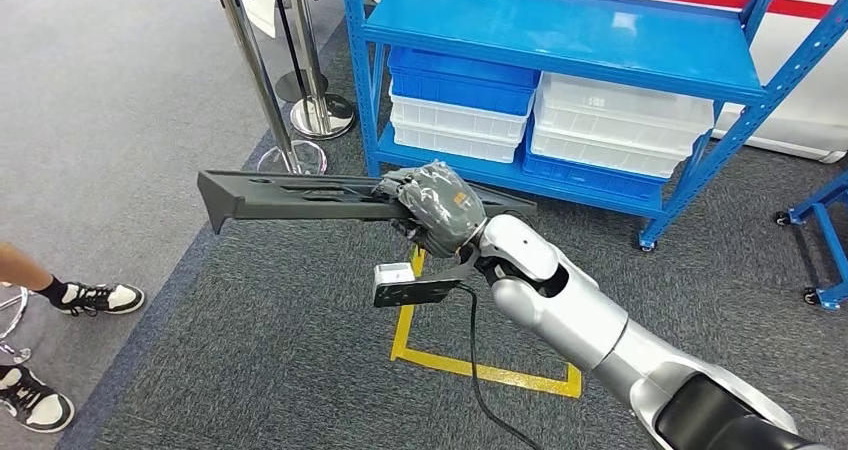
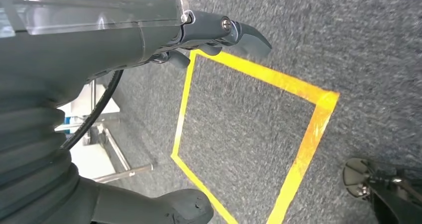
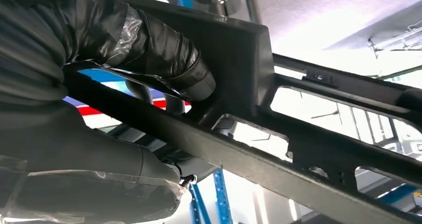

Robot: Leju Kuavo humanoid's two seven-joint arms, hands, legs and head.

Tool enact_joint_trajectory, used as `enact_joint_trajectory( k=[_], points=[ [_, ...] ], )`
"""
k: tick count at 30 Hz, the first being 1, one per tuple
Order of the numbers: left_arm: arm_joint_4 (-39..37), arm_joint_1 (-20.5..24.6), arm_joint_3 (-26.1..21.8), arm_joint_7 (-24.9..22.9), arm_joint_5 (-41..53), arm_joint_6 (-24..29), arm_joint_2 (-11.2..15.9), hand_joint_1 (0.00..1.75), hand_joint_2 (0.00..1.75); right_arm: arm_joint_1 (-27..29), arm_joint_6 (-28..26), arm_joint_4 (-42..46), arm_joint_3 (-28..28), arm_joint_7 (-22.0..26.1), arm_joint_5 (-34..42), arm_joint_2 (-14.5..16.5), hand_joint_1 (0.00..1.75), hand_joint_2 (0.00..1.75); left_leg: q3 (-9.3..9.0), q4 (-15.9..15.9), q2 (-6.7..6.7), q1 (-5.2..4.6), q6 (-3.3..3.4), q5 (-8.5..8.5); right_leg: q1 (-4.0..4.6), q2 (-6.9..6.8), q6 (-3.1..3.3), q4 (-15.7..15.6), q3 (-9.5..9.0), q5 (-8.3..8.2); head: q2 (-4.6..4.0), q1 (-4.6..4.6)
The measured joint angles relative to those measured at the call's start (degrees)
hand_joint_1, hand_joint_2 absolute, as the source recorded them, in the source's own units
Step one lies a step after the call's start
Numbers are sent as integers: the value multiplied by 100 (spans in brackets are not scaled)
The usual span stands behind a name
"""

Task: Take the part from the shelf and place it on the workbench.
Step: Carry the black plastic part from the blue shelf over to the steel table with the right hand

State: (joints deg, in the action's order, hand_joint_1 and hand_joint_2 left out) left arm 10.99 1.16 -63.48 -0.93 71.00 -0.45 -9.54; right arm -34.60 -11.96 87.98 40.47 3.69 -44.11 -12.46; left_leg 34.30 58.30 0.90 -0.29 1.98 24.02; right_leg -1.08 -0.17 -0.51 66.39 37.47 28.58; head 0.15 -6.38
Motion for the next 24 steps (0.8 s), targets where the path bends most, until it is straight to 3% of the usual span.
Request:
enact_joint_trajectory(
  k=[2,3,6,12,24],
  points=[
    [1,3,-7,8,-3,-8,0,0,175,9,5,59,-27,0,-9,-31,175,175,24,60,12,-29,-29,42,14,7,28,-578,-244,-235,0,0],
    [1,7,-8,11,-5,-11,1,0,175,12,8,81,-33,0,-14,-37,175,175,38,79,12,-43,-24,55,20,8,30,-681,-280,-256,0,0],
    [1,13,-13,13,-24,-13,5,0,175,19,13,118,-42,-2,-22,-44,175,175,45,78,9,-54,-2,56,35,6,30,-693,-275,-268,0,1],
    [0,11,-49,-4,-68,-26,7,0,175,25,31,125,-51,-21,-40,-23,175,175,38,31,10,-49,-54,28,43,7,80,-689,-261,-271,0,1],
    [0,20,-179,-84,-95,-84,11,0,175,-325,24,-409,191,-168,-260,713,175,175,41,18,10,-43,-106,13,39,5,95,-685,-255,-273,0,0]
  ],
)
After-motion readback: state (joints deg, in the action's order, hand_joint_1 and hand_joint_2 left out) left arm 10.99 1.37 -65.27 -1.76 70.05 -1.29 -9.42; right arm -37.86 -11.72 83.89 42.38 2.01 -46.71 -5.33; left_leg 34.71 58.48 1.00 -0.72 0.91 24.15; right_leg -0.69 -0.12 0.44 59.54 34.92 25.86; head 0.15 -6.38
